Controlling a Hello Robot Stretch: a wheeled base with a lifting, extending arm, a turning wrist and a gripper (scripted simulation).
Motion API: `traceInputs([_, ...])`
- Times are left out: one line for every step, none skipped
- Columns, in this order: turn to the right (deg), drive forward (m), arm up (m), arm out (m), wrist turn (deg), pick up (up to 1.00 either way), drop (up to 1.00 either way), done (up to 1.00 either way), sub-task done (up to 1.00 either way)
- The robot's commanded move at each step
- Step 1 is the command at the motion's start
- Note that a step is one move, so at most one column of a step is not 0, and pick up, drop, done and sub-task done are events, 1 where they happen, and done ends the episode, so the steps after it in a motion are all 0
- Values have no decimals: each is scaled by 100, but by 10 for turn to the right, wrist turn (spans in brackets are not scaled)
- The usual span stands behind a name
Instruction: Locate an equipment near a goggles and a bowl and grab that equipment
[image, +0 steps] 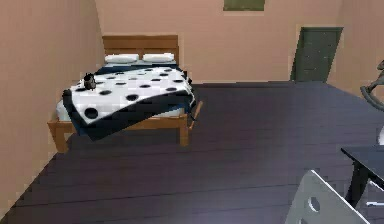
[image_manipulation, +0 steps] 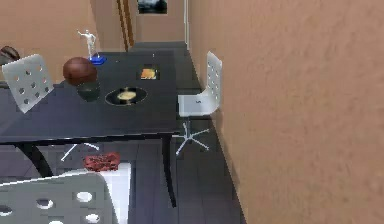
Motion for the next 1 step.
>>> traceInputs([-240, 0, 0, 0, 0, 0, 0, 0, 0])
